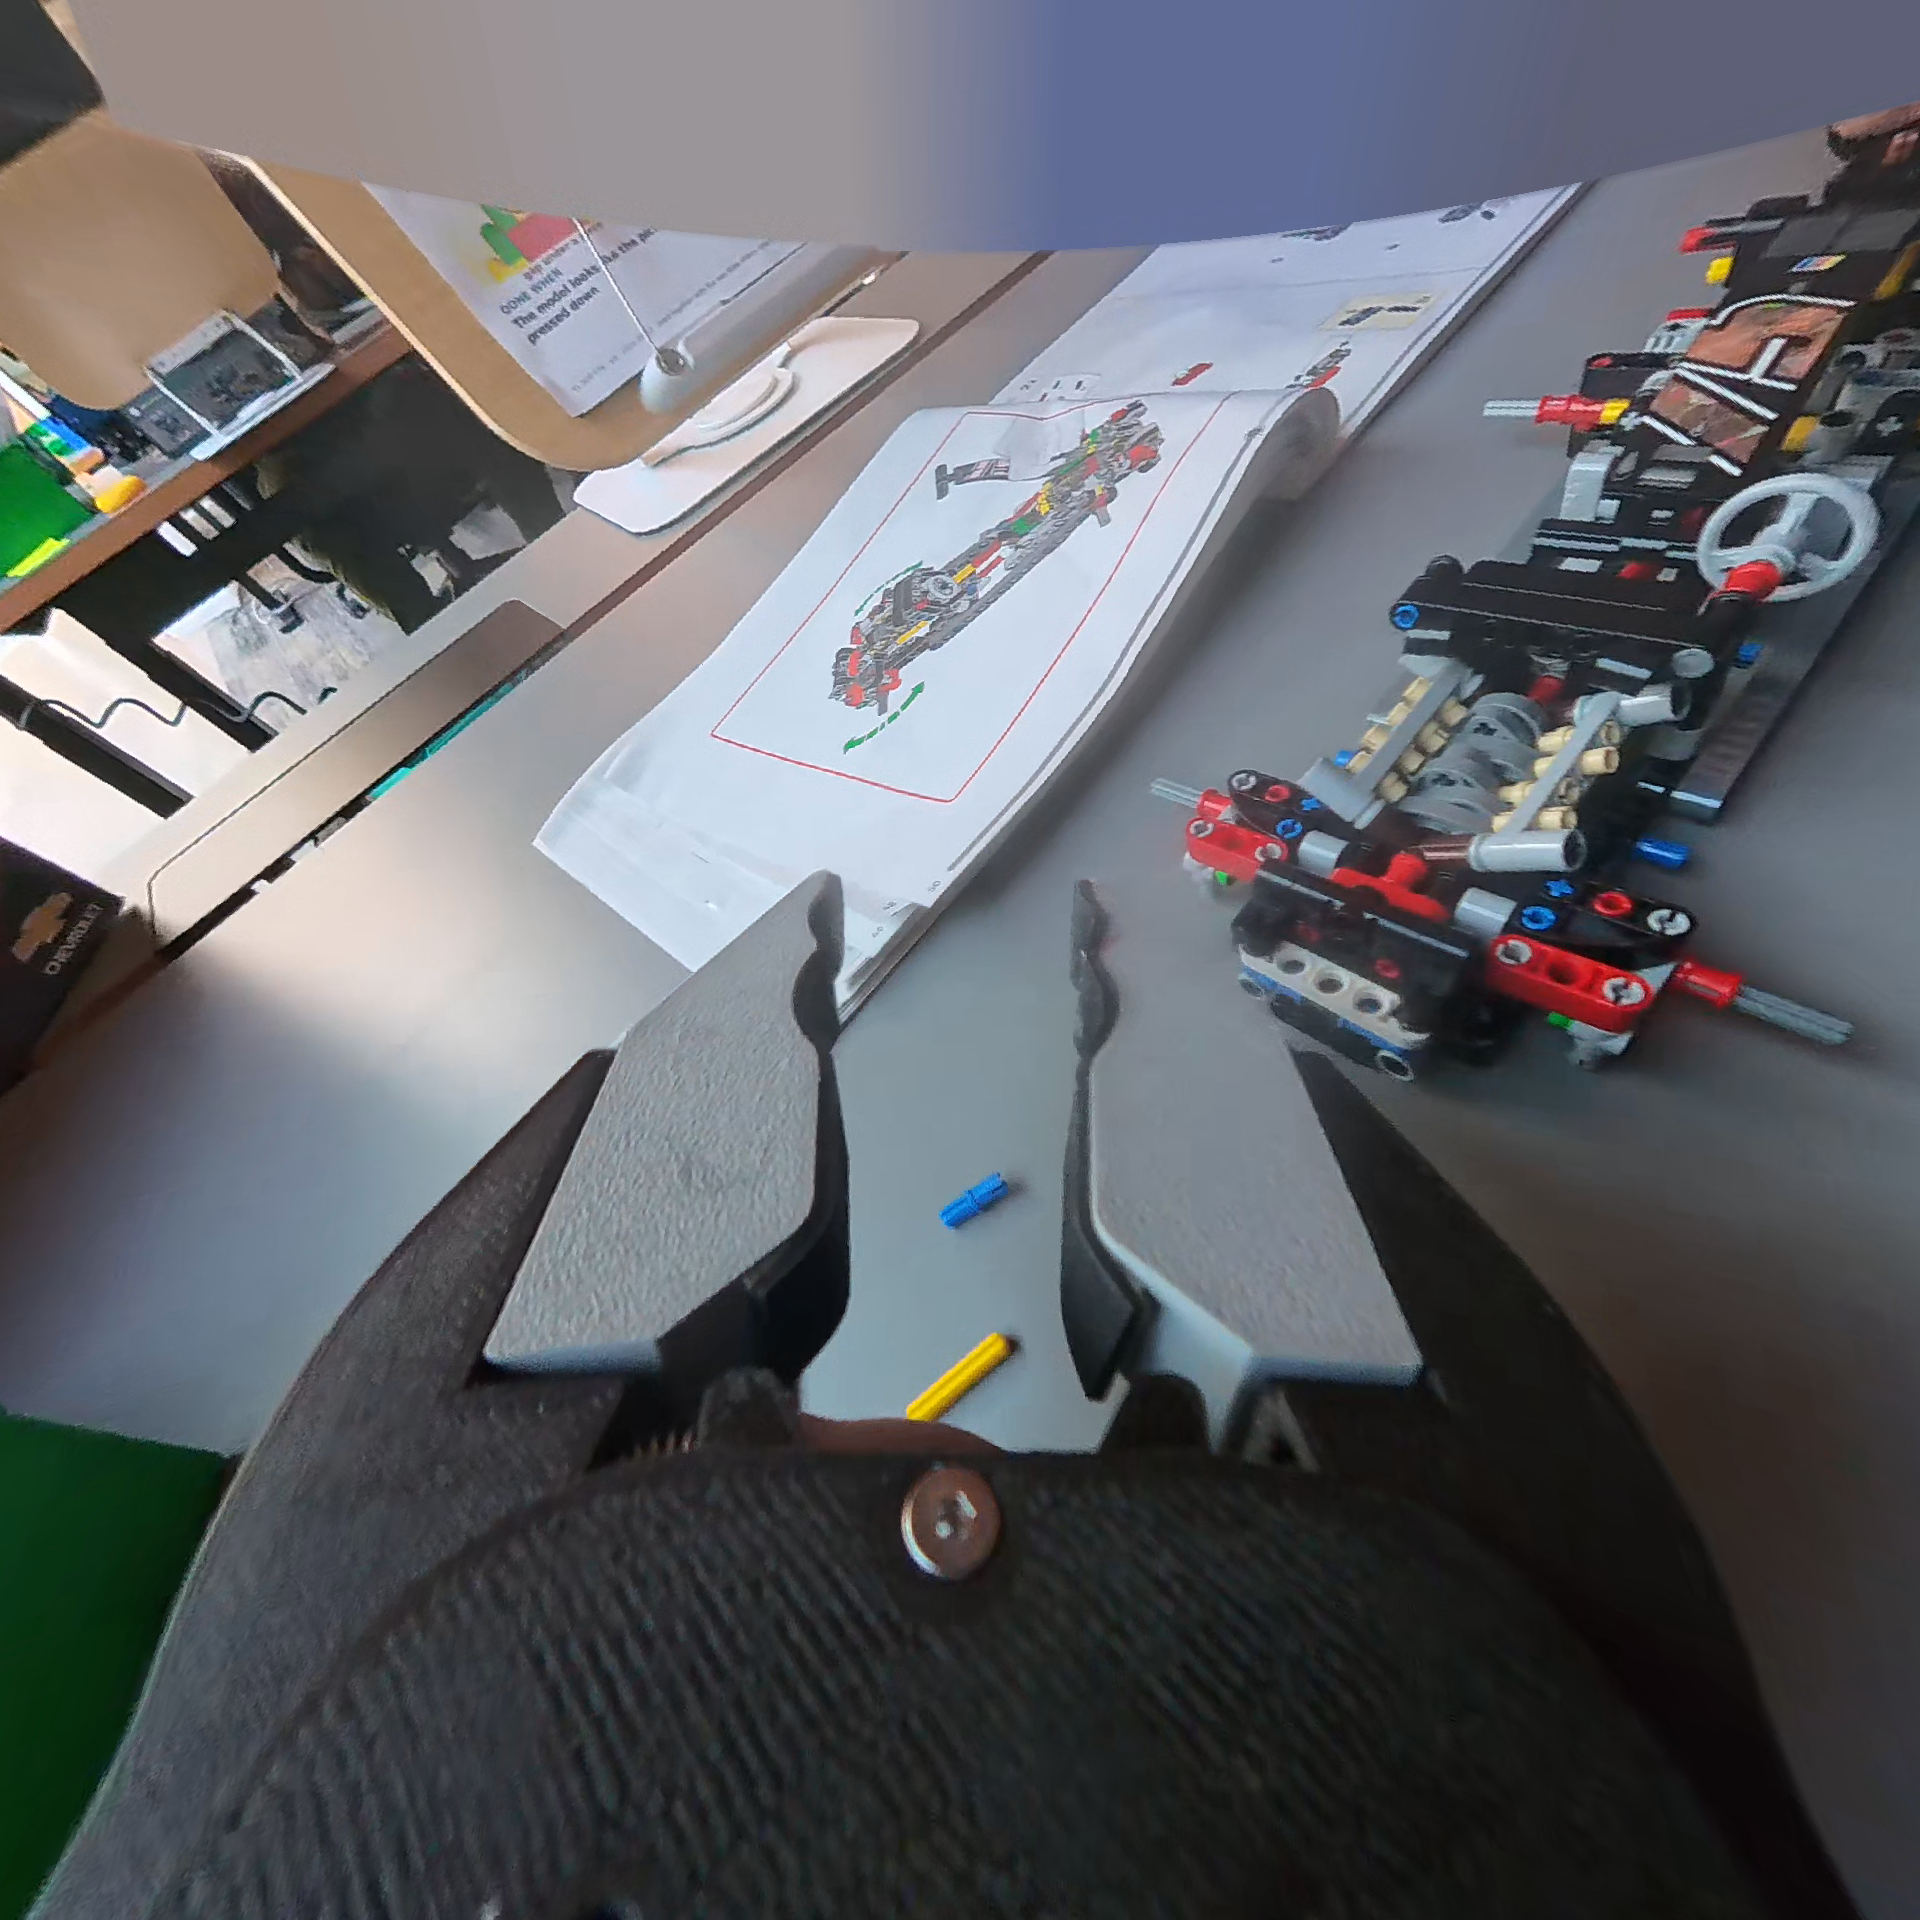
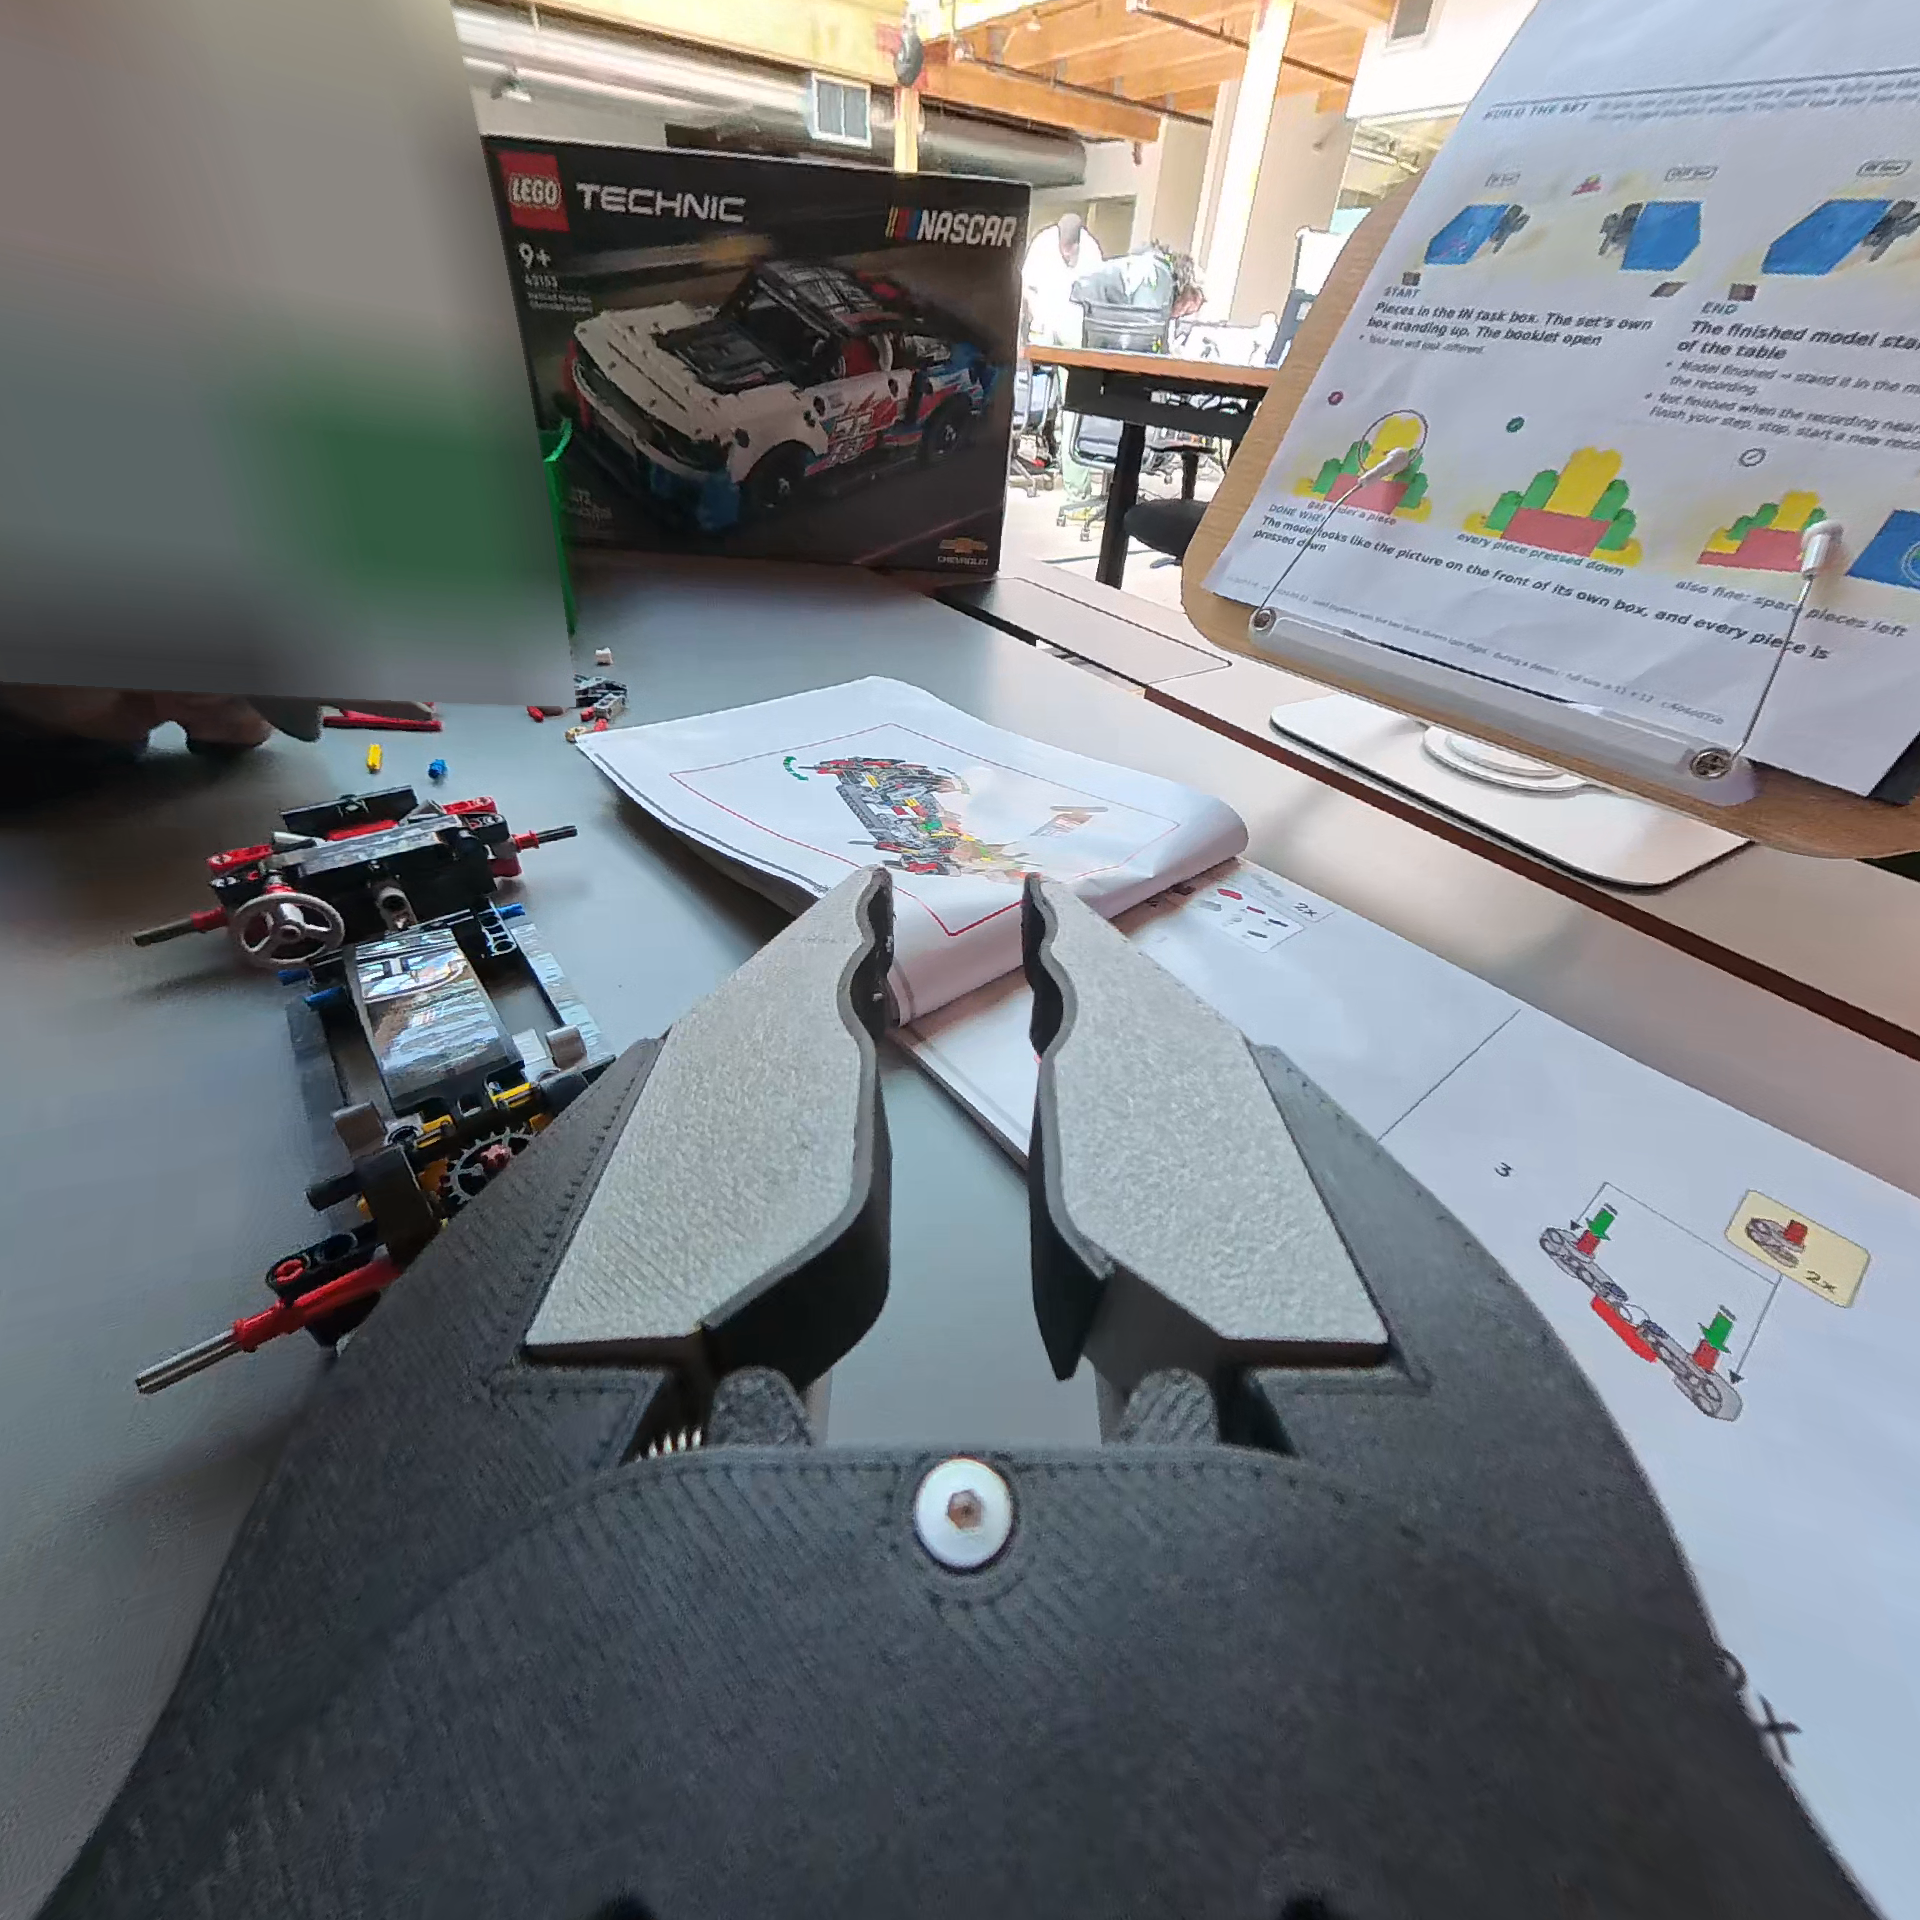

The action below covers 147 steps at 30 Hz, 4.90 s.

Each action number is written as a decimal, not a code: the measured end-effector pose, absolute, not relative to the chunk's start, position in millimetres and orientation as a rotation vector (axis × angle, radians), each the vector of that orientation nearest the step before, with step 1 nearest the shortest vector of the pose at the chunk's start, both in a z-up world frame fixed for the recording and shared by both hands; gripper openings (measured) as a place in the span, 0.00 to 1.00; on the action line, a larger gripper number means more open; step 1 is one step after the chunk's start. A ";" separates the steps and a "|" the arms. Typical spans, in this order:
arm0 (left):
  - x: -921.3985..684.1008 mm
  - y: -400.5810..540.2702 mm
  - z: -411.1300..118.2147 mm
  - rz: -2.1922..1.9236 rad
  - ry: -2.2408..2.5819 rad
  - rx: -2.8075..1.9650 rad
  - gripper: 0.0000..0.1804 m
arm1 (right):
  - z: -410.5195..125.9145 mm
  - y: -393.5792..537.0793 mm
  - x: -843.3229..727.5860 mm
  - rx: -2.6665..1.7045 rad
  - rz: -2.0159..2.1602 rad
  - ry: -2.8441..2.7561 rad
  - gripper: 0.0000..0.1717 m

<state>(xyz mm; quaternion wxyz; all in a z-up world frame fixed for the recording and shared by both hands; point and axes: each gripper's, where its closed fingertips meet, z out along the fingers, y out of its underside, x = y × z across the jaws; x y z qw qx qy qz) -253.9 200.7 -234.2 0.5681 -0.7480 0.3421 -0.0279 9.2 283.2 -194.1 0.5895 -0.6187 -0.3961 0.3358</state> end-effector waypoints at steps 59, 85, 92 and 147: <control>-272.8 209.3 -228.5 -0.045 0.705 -1.762 0.19 | -195.7 285.2 1.2 -1.434 0.848 -0.933 0.10; -286.5 211.7 -204.9 -0.060 0.591 -1.635 0.15 | -175.1 282.1 18.4 -1.390 0.848 -0.846 0.08; -289.0 212.8 -204.7 -0.063 0.581 -1.638 0.14 | -176.8 269.0 11.4 -1.383 0.952 -0.932 0.07; -282.4 211.6 -213.2 -0.007 0.651 -1.668 0.14 | -214.9 250.0 15.6 -1.454 1.011 -1.220 0.15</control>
